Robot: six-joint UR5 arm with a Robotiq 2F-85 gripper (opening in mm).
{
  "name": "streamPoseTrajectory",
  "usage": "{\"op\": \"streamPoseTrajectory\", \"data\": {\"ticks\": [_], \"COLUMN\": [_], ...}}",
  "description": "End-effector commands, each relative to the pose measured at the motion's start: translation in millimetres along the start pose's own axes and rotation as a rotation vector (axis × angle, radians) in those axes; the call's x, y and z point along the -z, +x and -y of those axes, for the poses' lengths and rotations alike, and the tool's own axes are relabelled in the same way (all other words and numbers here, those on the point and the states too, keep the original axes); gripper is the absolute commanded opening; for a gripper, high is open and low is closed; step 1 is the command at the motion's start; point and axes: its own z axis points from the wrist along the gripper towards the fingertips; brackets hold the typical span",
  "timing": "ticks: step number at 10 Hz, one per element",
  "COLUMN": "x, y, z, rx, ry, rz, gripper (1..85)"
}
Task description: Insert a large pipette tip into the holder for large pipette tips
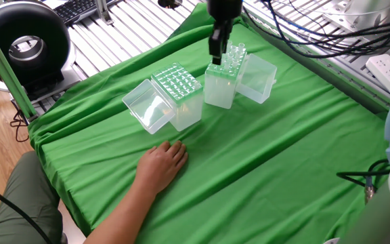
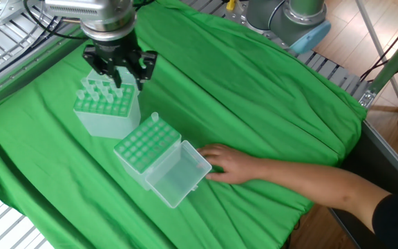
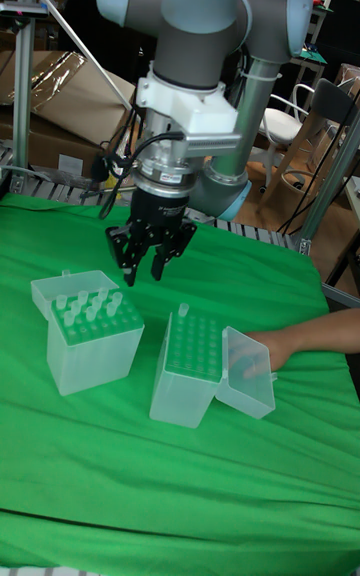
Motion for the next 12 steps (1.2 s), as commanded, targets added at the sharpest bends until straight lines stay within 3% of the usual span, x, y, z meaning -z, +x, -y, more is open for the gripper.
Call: {"op": "streamPoseTrajectory", "data": {"ticks": [1,5,12], "x": [-13.4,-23.3,-31.3], "y": [-2.7,-2.3,16.3], "z": [12.5,13.6,14.3], "rx": [0.024,0.046,0.036], "ry": [0.007,0.002,-0.007], "rz": [0.041,0.060,0.058], "gripper": [45.0,50.0,52.3]}}
